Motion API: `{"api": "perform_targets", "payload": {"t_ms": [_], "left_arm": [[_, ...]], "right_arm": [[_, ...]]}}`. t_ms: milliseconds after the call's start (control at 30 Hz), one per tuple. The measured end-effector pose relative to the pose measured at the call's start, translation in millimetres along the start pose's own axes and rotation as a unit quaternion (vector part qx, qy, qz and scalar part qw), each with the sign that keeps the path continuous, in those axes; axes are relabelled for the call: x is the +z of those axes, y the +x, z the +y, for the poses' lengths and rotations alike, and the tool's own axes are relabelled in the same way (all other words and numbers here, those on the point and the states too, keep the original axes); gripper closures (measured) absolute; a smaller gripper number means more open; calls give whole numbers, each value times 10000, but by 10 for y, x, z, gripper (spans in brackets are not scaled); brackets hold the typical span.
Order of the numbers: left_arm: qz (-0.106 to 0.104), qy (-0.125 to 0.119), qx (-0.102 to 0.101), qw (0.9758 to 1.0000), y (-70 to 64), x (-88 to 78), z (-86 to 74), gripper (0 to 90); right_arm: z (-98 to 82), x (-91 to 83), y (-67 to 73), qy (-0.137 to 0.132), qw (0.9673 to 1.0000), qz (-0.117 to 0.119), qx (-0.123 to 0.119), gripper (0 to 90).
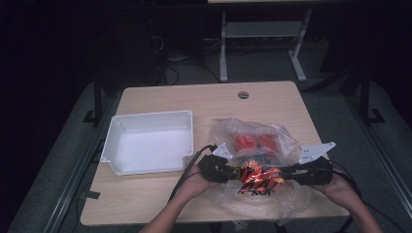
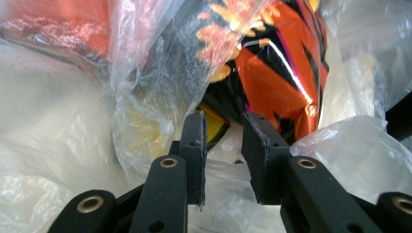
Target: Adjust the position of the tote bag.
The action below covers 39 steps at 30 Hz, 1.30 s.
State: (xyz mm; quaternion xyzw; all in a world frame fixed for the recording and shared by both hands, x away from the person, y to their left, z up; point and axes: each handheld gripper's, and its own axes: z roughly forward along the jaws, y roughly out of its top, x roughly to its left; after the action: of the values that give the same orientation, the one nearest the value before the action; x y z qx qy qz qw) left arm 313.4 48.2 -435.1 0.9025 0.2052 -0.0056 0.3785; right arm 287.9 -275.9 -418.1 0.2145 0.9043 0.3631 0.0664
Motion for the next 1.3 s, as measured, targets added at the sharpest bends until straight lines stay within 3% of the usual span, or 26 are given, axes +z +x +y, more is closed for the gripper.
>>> {"api": "perform_targets", "payload": {"t_ms": [300, 533, 700, 900, 1167, 1300], "left_arm": [[-4, 14, -25, 10000, 1, 12, -26, 697], [-43, 60, 7, 10000, -1, 21, -39, 688], [-73, 44, 45, 10000, -16, 3, -56, 679], [-109, -12, 50, 9999, -31, -39, -74, 674], [-159, -84, 79, 9998, -45, -175, -139, 657], [-257, -138, 112, 9995, -55, -255, -166, 637]], "right_arm": [[-128, -139, -35, 25, 9996, -257, 70, 740], [-249, -137, -54, 183, 9992, -306, 156, 746], [-294, -48, -34, 355, 9991, -168, 133, 747], [-262, 15, -6, 312, 9995, -30, 97, 746], [-158, 122, 65, 319, 9993, 128, -131, 743], [-141, 147, 79, 226, 9995, 212, -67, 744]]}}
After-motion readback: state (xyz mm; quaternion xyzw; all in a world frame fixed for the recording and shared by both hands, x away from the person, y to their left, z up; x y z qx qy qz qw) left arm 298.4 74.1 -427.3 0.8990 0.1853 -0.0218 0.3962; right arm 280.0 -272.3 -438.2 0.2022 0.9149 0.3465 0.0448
